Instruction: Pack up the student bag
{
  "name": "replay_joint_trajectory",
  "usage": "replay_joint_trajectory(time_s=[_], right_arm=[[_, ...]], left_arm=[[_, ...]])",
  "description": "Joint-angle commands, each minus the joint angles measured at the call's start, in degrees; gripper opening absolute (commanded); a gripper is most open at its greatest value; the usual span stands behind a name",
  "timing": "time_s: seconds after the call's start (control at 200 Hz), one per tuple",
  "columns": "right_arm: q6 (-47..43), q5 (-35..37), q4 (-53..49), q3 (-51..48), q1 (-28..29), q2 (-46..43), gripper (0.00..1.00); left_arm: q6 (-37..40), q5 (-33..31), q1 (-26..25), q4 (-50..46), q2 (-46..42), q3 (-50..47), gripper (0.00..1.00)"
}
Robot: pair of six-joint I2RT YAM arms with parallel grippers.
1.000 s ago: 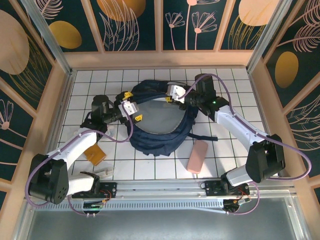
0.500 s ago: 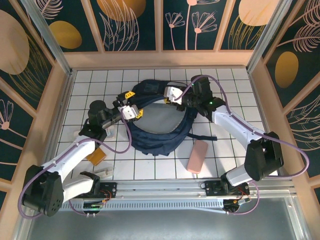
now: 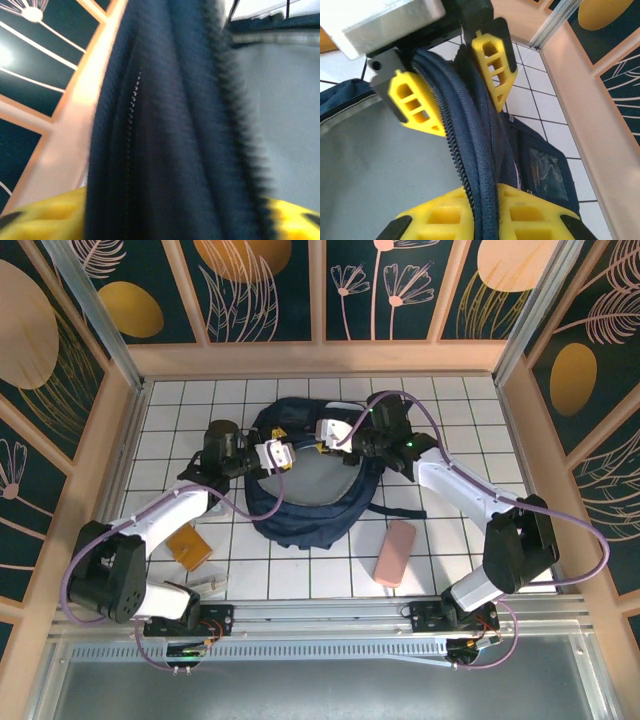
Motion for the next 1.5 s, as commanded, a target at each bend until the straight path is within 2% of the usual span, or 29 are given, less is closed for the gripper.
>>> replay_joint_trajectory(time_s=[0.0,0.055,0.065,0.075,0.085,0.095,0.135,0.17,0.195,0.23,0.26,0.29,0.365,0.485,0.601,0.746,0.801,0.881,0.996,1.061,1.186,1.311,1.366,1.496], right_arm=[[0.74,-1.87,4.34,-1.24,0.46,-4.57,0.4],[6.21,2.19,5.74,-2.66,0.94,-6.68,0.61],[7.9,3.49,6.0,-2.78,1.22,-6.97,0.71],[9.93,4.98,6.35,-2.9,1.51,-7.57,0.89],[11.87,6.58,6.7,-2.97,1.78,-8.11,0.96],[14.5,8.3,7.14,-3.1,2.11,-8.64,0.99],[26.16,16.71,8.85,-3.63,3.76,-10.88,0.99],[36.77,26.81,9.28,-4.31,5.13,-12.74,0.99],[47.49,33.7,8.37,-4.54,5.89,-13.98,0.99],[61.37,41.82,3.65,-4.39,6.54,-15.56,0.99],[72.09,45.44,-2.91,-3.62,6.45,-17.01,0.99],[79.93,45.9,-9.33,-3.47,5.92,-18.35,0.99],[96.2,41.66,-20.07,-6.74,4.66,-22.64,0.99],[116.05,36.1,-33.82,-16.46,2.98,-29.92,0.99],[120.41,34.41,-47.59,-19.72,4.9,-29.58,0.99],[119.37,35.08,-51.03,-21.84,8.04,-25.36,0.99],[121.68,39.99,-54.13,-22.03,10.19,-23.97,0.99],[120.05,39.44,-52.07,-25.06,11.36,-23.59,0.99],[116.45,33.54,-43.09,-29.96,11.27,-23.26,0.99],[115.64,31.05,-40.22,-31.8,11.33,-21.35,0.99],[114.72,29.96,-36.85,-34.29,11.43,-17.46,0.99],[113.57,31.95,-34.16,-34.21,11.46,-14.97,0.9],[112.88,32.56,-33.58,-33.87,11.45,-14.07,0.79],[112.05,34.57,-33.68,-33.07,11.45,-14.21,0.71]], left_arm=[[0.39,-7.02,-0.02,0.0,1.96,4.5,0.3],[-1.84,-9.83,-0.02,2.61,2.21,5.08,0.12],[-2.16,-10.3,-0.02,3.16,2.2,5.14,0.09],[-2.55,-10.66,-0.02,3.67,2.13,5.16,0.06],[-2.93,-11.1,-0.02,4.15,2.12,5.21,0.04],[-3.22,-11.41,-0.02,4.7,2.05,5.22,0.02],[-5.02,-12.32,-0.02,6.36,1.86,5.36,0.0],[-6.36,-12.91,-0.02,7.2,1.63,5.72,0.0],[-7.57,-13.2,-0.02,7.4,1.56,6.21,0.0],[-9.61,-13.93,-0.02,7.09,1.57,7.22,0.0],[-11.51,-14.78,-0.02,6.24,1.73,7.87,0.0],[-12.85,-16.0,-0.02,4.89,2.12,10.06,0.0],[-14.58,-18.71,-0.17,0.46,3.13,13.52,0.0],[-16.36,-25.17,-1.3,0.07,3.32,14.72,0.0],[-16.26,-31.36,-3.52,1.91,3.05,15.4,0.0],[-19.91,-36.86,-5.52,0.24,4.37,19.83,0.0],[-21.22,-38.42,-6.18,0.03,4.74,20.77,0.0],[-23.02,-39.19,-6.98,-0.39,5.25,21.86,0.0],[-24.97,-37.75,-8.22,-3.55,6.95,24.83,0.0],[-25.92,-38.98,-9.01,-4.28,7.85,25.85,0.0],[-32.64,-41.4,-9.86,-8.42,10.15,29.64,0.0],[-37.09,-37.93,-10.1,-10.75,11.42,31.03,0.0],[-37.13,-33.88,-10.13,-10.67,11.13,30.25,0.0],[-37.71,-28.04,-10.11,-10.76,9.58,27.96,0.0]])
